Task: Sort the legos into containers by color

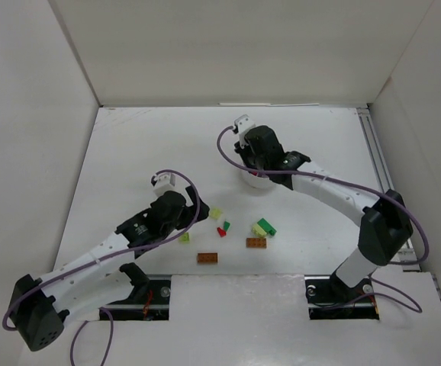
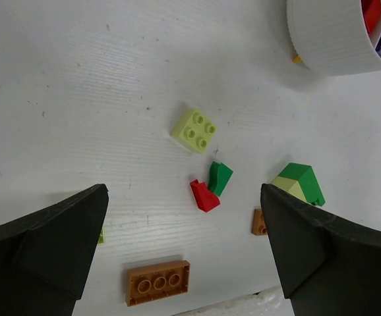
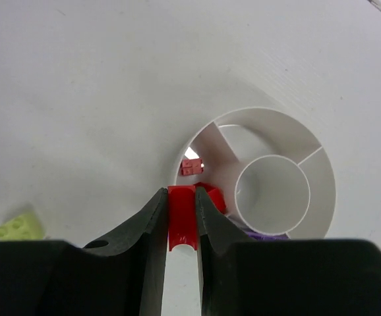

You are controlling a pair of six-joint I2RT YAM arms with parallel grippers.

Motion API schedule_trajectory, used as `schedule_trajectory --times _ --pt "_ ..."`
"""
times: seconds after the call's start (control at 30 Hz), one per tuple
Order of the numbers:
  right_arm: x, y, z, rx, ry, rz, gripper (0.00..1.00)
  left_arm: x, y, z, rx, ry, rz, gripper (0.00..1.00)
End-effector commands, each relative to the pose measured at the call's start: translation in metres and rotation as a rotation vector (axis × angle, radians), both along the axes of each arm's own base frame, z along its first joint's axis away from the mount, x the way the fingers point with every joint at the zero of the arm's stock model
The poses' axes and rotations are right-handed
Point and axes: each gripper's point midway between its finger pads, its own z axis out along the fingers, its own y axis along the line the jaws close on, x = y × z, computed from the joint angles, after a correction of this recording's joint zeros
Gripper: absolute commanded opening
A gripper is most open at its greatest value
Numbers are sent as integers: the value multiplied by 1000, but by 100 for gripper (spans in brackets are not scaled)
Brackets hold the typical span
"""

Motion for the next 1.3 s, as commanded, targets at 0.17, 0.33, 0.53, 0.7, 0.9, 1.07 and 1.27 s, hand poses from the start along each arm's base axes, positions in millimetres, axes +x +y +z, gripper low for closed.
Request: schedule_trajectory --times 0.17,0.33,0.53,0.7,0.9,1.07,1.27 --pt "51 -7 -3 -39 -72 -115 19 11 -17 14 -19 -48 -56 100" --pt "58 -13 -1 -25 -82 -167 32 14 -21 4 24 -30 -84 100" --pt "50 -4 9 23 -75 -104 53 13 -32 -10 65 11 -151 100" --pt "29 -5 52 115 -125 -76 54 6 -54 -16 100 29 -227 96" --pt "-7 -33 63 190 -128 -116 56 -8 -66 -39 172 90 -287 82" --pt "-34 -57 62 216 -133 -149 59 -26 -80 -52 212 109 -409 77" --pt "-43 -69 53 199 -120 -174 59 -31 -80 -71 253 159 -426 70"
